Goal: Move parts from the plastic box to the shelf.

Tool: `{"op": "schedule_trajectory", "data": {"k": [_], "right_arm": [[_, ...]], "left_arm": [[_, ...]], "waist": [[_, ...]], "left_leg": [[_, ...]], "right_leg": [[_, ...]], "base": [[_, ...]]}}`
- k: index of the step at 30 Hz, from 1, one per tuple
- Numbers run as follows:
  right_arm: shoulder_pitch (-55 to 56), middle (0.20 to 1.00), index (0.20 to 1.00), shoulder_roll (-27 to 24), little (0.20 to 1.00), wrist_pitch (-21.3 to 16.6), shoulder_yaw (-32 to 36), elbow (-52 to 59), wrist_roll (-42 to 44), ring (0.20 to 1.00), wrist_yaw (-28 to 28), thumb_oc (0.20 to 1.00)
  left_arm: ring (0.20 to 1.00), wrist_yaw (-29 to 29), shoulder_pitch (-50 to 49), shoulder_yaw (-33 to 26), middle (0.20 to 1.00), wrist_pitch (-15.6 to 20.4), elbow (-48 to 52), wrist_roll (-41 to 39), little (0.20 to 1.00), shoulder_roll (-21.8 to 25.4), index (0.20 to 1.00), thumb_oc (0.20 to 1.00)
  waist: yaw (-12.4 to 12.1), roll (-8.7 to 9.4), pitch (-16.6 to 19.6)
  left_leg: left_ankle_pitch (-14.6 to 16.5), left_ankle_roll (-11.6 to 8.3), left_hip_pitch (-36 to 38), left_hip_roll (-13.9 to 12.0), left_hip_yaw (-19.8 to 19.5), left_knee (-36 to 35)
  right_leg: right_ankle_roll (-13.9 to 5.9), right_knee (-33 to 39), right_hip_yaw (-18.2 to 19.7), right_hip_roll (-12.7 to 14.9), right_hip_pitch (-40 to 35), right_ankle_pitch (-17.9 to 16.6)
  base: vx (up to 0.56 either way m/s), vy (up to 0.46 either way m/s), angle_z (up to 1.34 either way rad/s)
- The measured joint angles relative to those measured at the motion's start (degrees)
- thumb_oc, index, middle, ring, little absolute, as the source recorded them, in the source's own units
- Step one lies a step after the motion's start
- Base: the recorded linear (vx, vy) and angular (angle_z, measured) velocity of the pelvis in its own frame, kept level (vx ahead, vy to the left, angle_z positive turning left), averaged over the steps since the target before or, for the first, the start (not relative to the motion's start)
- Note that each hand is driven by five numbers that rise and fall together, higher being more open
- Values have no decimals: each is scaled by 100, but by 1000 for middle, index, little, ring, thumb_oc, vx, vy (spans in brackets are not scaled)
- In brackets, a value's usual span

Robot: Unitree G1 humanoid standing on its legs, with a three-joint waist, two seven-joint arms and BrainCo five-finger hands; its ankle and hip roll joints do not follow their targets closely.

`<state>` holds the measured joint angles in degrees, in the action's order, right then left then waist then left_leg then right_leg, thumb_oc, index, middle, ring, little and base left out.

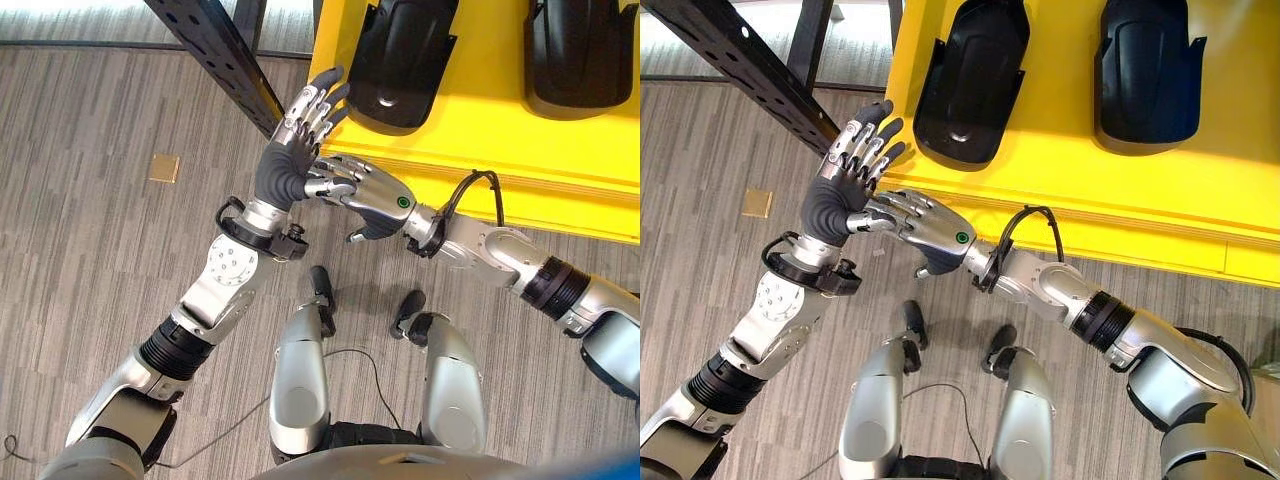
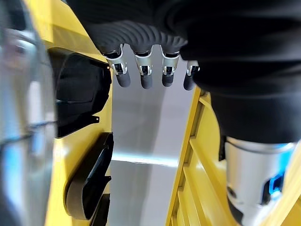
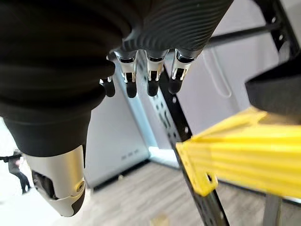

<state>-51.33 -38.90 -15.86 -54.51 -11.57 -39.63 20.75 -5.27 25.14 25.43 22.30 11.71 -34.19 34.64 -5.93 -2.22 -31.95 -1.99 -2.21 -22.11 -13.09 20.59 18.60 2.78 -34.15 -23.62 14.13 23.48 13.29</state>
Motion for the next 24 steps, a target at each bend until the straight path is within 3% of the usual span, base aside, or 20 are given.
{"op": "schedule_trajectory", "data": {"k": [6,14,24], "right_arm": [[-7,1000,1000,2,1000,323,-25,-423,14,1000,-189,1000],[-6,1000,1000,70,1000,1033,29,-981,53,1000,105,1000],[-18,1000,1000,313,1000,1256,282,-1073,77,1000,303,1000]], "left_arm": [[1000,-82,-104,42,1000,237,0,15,1000,3,1000,1000],[1000,-151,-129,30,1000,317,0,229,1000,-6,1000,1000],[1000,-163,-135,19,1000,320,0,229,1000,-13,1000,1000]], "waist": [[-20,1,1],[-107,4,2],[-125,3,3]], "left_leg": [[-2,-2,-9,1,-21,4],[-2,-2,-9,1,-55,33],[-1,-3,-36,7,-77,51]], "right_leg": [[0,0,-18,1,-9,0],[1,-10,-41,10,-37,0],[-1,-27,-61,27,-33,2]], "base": [[0,0,0],[1,-1,0],[1,1,0]]}}
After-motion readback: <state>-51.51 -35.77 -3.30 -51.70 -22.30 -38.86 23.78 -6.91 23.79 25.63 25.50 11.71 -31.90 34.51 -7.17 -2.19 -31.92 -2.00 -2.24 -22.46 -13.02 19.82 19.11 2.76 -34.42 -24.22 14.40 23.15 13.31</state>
